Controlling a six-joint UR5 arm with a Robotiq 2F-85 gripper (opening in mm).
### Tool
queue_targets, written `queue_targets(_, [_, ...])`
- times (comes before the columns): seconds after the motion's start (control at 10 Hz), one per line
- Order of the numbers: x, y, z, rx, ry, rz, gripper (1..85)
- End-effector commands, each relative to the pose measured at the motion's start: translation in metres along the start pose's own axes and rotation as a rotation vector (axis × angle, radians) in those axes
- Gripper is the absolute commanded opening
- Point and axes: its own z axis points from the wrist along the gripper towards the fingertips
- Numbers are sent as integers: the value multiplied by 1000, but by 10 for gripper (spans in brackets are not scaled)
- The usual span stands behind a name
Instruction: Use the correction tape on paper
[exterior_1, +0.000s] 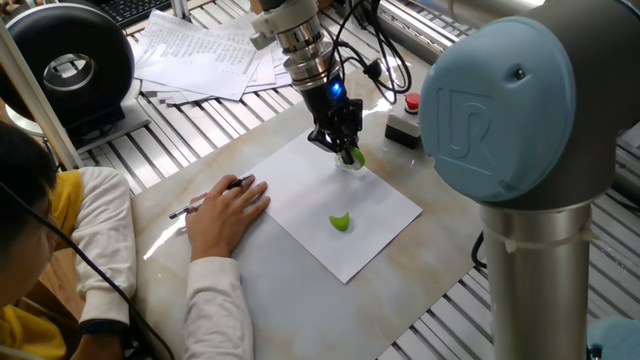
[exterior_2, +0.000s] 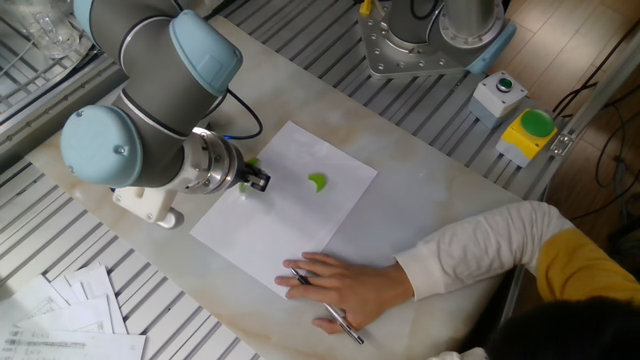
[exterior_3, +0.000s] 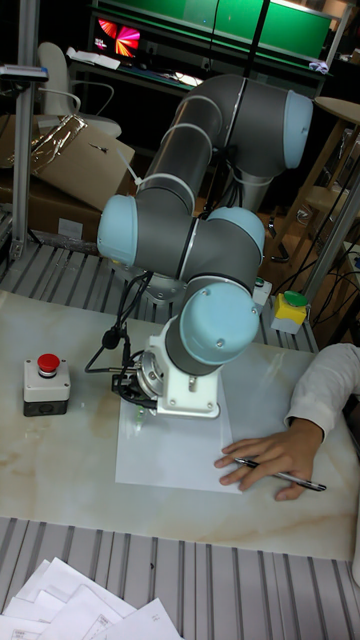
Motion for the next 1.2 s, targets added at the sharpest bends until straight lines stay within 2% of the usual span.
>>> queue_targets(0.0, [2,3,0,-9,1,0,10])
queue_targets(1.1, [7,2,4,-8,8,5,10])
